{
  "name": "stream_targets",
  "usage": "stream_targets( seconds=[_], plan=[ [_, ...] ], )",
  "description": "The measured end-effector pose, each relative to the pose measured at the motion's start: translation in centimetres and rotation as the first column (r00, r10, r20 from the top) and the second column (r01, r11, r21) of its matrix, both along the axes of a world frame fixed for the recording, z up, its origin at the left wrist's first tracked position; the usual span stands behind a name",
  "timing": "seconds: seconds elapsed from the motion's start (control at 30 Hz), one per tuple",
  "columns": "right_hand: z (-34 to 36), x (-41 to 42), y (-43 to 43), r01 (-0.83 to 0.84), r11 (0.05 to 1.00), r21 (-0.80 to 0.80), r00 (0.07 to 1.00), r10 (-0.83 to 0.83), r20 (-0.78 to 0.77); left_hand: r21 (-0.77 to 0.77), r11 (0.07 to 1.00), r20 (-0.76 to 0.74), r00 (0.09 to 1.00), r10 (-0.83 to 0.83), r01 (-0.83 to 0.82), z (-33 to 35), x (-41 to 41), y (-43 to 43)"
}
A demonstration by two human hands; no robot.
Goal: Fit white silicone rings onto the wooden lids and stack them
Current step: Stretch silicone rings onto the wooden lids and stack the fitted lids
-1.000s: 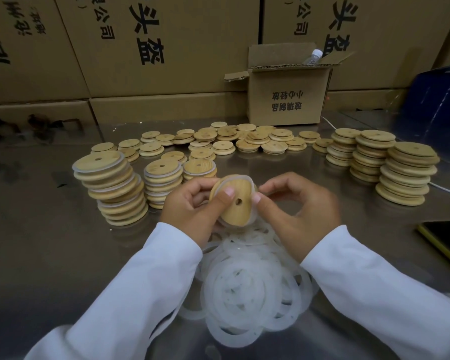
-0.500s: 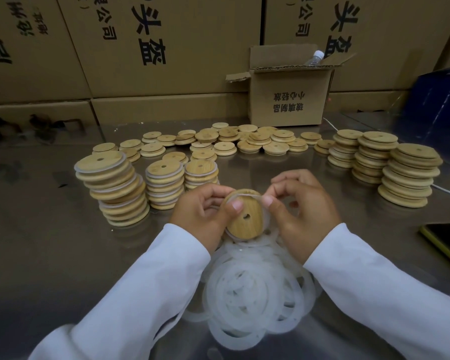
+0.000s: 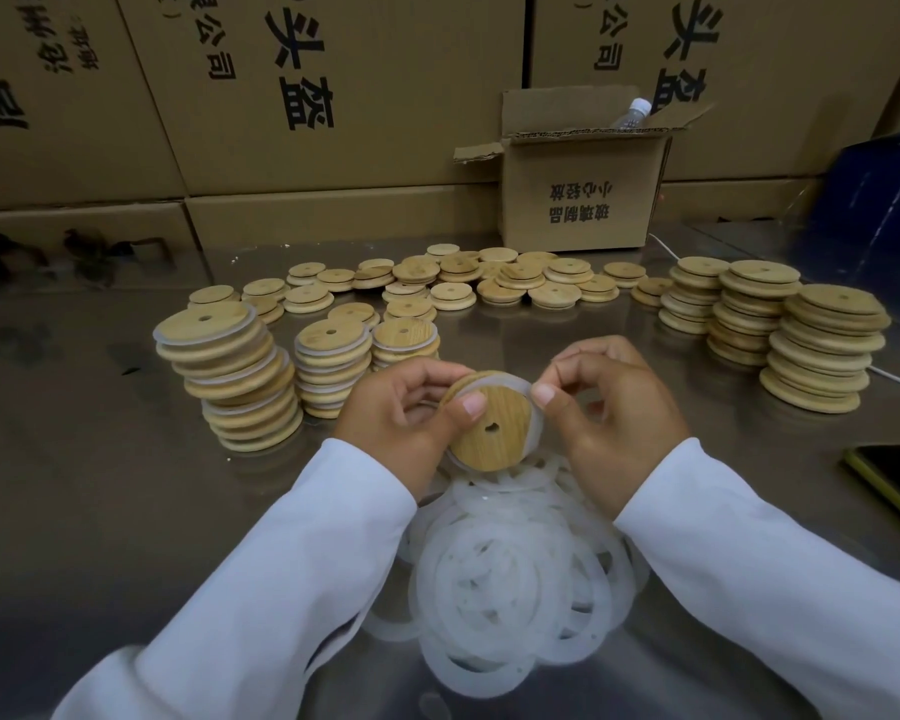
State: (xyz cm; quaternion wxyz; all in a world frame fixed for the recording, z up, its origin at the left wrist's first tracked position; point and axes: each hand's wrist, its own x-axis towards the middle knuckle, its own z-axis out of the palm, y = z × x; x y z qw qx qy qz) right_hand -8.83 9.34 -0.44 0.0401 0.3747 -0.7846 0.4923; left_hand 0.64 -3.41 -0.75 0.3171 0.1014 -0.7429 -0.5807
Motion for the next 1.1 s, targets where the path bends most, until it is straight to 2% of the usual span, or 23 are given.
stream_targets(
  seconds=[0.37,0.67,0.93,1.1],
  plan=[
    [-0.1,0.4,-0.1,-0.012,1.000,0.015,0.998,0.013,-0.059,-0.071,0.994,-0.043,0.996,0.081,-0.084,0.1,0.0,-0.3],
    [-0.2,0.6,-0.3,-0.024,0.999,-0.033,0.999,0.022,-0.050,-0.090,0.994,-0.066,0.996,0.059,-0.065,0.3,0.2,-0.4],
    [-0.3,0.6,-0.1,-0.045,0.979,-0.201,0.992,0.068,0.110,0.042,0.997,-0.078,0.995,0.065,-0.062,-0.7,-0.2,-0.4],
    [-0.4,0.8,-0.1,-0.053,0.972,-0.230,0.975,0.100,0.198,0.224,0.970,-0.064,0.992,0.113,-0.096,-0.9,-0.2,-0.6]
  ],
)
